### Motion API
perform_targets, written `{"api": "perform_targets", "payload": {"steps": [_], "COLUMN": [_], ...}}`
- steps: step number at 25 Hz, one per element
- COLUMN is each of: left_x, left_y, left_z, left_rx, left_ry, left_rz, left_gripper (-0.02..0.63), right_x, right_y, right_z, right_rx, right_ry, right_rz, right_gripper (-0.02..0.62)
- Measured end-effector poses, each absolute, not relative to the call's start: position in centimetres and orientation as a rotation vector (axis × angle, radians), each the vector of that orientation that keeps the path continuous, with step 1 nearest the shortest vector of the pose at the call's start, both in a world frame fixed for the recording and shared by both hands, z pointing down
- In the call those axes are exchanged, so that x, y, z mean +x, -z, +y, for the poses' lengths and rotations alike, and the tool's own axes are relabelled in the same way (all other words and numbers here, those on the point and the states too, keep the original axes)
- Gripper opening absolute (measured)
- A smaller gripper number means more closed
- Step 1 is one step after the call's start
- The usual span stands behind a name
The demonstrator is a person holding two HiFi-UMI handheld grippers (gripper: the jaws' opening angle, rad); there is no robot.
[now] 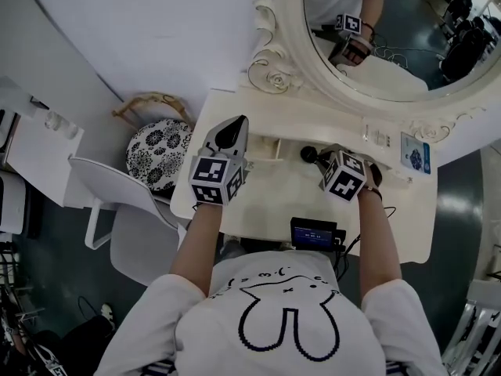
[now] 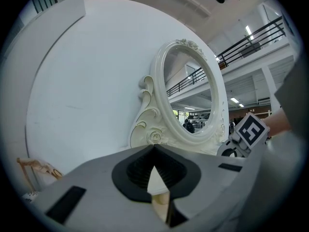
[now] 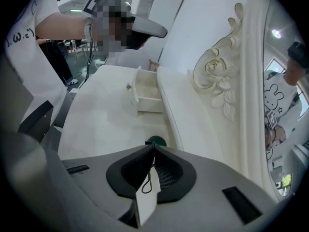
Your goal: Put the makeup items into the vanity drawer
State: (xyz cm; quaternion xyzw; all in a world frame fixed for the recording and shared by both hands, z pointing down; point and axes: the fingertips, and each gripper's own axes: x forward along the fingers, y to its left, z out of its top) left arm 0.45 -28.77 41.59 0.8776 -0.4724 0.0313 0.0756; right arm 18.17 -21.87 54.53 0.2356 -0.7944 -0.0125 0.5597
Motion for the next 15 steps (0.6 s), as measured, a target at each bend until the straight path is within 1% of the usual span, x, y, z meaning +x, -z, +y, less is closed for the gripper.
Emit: {"api": "perform_targets", "payload": {"steps": [15], "left_x": [-2.2], "left_y": [-39.3], "left_z": [-26.9], "left_rx": [2.684], "left_ry": [-0.046], "left_rz": [-1.417], "left_gripper": [0.005], "right_x": [15.6], "right_y": [-49.4], "right_z": [-21.6], "right_rx": [0.703], "right_ry": [0.215], "right_rz": [-1.855], "right_gripper": [0.003]}}
